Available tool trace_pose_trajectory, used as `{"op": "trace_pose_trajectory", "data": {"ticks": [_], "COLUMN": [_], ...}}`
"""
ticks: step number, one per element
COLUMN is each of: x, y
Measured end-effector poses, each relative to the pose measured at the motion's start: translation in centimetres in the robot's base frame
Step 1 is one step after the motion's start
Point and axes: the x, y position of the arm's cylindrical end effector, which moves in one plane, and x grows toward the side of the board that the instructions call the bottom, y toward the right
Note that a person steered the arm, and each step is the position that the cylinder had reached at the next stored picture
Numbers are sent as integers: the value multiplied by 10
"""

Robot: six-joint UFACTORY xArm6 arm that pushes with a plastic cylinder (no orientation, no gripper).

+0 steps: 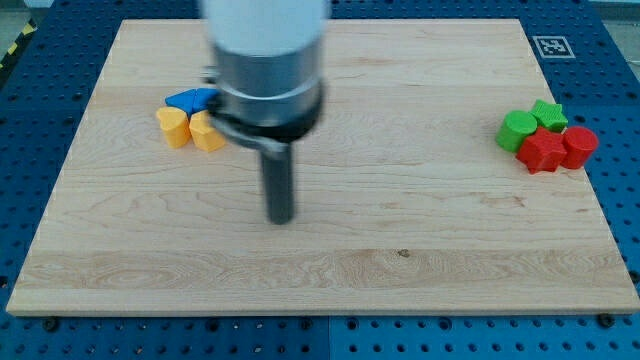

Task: Move your arm to the left of the blue triangle

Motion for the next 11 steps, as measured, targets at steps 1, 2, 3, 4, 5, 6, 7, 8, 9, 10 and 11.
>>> {"op": "trace_pose_trajectory", "data": {"ticks": [1,2,3,4,5,6,7,8,9,10,11], "x": [-23,-26,-26,-31,-43,-44,-44,-44,-44,-50,-88], "y": [-81,-110,-110,-143,-209,-222,-222,-229,-229,-231,-230]}}
